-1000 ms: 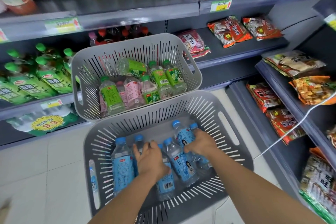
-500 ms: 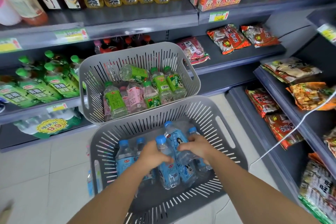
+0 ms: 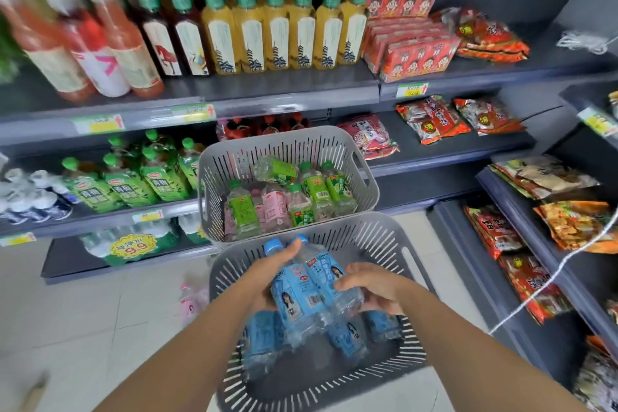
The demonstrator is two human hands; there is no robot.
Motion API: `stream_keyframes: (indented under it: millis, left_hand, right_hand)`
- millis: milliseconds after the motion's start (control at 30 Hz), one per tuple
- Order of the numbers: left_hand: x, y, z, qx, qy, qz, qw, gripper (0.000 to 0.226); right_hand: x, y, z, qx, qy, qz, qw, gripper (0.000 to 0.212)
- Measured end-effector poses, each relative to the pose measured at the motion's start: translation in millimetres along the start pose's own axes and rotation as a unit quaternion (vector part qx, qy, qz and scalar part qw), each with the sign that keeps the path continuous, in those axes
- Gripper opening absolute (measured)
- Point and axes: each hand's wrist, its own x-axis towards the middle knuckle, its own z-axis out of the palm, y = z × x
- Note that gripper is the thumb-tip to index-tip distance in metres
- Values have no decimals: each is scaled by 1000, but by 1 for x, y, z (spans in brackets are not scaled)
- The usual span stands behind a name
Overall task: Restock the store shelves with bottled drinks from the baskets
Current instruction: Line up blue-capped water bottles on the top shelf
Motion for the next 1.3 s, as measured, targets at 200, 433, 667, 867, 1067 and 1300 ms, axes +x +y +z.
stream_keyframes:
  millis: [200,433,667,867,1067,1300]
  left_hand:
    - [-45,14,-37,-29,-62,24,997,50]
    - [-91,15,-82,-30,-93,79,992,72]
    - [-154,24,-139,-54,72,177,980,49]
    - [-218,44,-195,-89,111,254,957,47]
    - [-275,71,-251,-76,177,308,932,46]
    - [-325,126,-287,-182,117,314,925,32]
  right_hand:
    - [-19,-25,21,6,-40,-21,999,66]
    - [-31,-74,72,39,-67,-102,992,42]
    - [-35,-125,154,42,-116,-154,980,55]
    - [-49,-171,236,40,-99,-221,969,44]
    - [-66,-220,316,34,-51,-284,957,45]
    - [-74,-275,371,41,-21,-346,937,47]
